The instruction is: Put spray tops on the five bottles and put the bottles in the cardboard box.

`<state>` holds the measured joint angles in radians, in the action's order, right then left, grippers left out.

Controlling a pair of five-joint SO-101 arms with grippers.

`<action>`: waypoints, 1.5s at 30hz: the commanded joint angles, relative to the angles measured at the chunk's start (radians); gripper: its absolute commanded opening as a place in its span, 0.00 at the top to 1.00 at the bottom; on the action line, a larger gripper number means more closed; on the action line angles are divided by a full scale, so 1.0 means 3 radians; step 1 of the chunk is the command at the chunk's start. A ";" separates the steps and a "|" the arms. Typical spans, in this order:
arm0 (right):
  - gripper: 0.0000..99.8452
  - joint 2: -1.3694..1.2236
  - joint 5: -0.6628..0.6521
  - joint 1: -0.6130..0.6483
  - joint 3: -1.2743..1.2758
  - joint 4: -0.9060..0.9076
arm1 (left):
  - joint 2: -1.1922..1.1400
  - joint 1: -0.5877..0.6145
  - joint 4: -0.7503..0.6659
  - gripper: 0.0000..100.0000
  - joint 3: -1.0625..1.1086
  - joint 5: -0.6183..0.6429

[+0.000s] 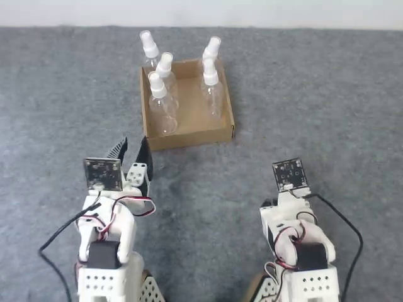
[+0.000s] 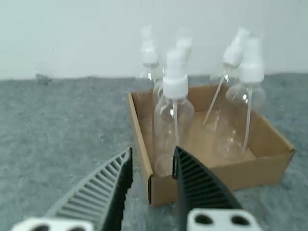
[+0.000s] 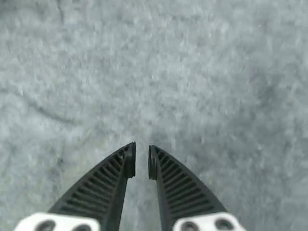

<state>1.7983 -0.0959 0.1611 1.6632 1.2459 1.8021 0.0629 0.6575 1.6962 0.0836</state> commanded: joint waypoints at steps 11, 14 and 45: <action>0.99 0.0054 0.0015 -0.0059 0.0066 0.0217 | 0.0056 0.0010 0.0481 0.86 -0.0038 -0.0031; 0.99 0.0054 0.0015 -0.0059 0.0066 0.0217 | 0.0056 0.0010 0.0701 0.86 -0.0038 -0.0031; 0.99 0.0054 0.0015 -0.0059 0.0066 0.0217 | 0.0056 0.0010 0.2020 0.88 -0.0038 -0.0031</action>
<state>1.7983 -0.0959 0.1611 1.6632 1.3057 1.8021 0.0629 1.2605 1.6978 0.0775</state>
